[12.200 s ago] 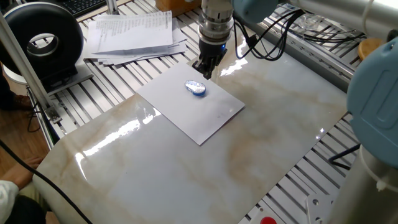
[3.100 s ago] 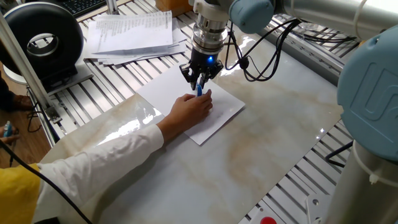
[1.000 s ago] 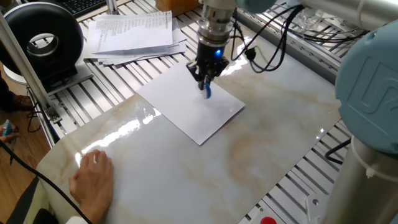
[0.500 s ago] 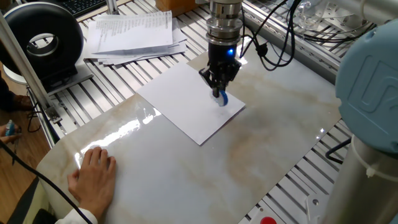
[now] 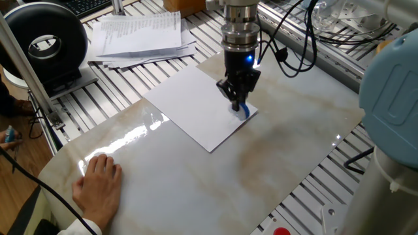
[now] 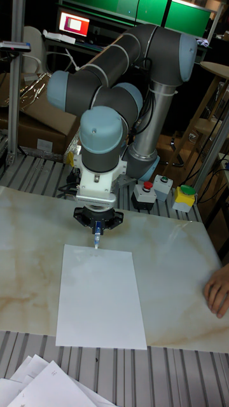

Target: Use the correction tape on paper

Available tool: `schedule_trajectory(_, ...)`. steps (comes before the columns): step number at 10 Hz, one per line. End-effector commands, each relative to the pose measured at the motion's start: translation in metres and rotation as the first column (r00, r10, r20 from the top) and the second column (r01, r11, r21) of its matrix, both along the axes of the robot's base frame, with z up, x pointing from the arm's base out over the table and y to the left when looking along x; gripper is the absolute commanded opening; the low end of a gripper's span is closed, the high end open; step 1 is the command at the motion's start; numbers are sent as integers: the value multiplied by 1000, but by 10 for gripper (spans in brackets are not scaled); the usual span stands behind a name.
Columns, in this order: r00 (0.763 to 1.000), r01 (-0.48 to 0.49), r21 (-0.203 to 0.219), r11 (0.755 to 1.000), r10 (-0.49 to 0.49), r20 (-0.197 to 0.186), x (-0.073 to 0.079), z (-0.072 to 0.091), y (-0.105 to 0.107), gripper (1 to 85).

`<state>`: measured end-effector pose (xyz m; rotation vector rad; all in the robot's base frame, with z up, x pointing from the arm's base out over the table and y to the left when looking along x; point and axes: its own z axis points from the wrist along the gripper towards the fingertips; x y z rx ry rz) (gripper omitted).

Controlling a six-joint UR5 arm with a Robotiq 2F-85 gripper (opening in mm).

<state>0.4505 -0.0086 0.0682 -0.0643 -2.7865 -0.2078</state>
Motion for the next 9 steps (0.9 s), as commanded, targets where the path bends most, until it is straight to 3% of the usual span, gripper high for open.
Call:
schedule_trajectory(1,998,-60,-19,998,59,-13,0,-15,-8,17)
schedule_trajectory(3,995,-98,-29,995,98,-14,3,-23,-19,17)
schedule_trajectory(6,993,-110,-23,994,109,-39,7,-30,-19,17)
schedule_trajectory(8,994,-94,2,996,94,-57,5,-23,-5,17)
schedule_trajectory(9,994,-91,-5,996,91,-62,6,-19,-1,17)
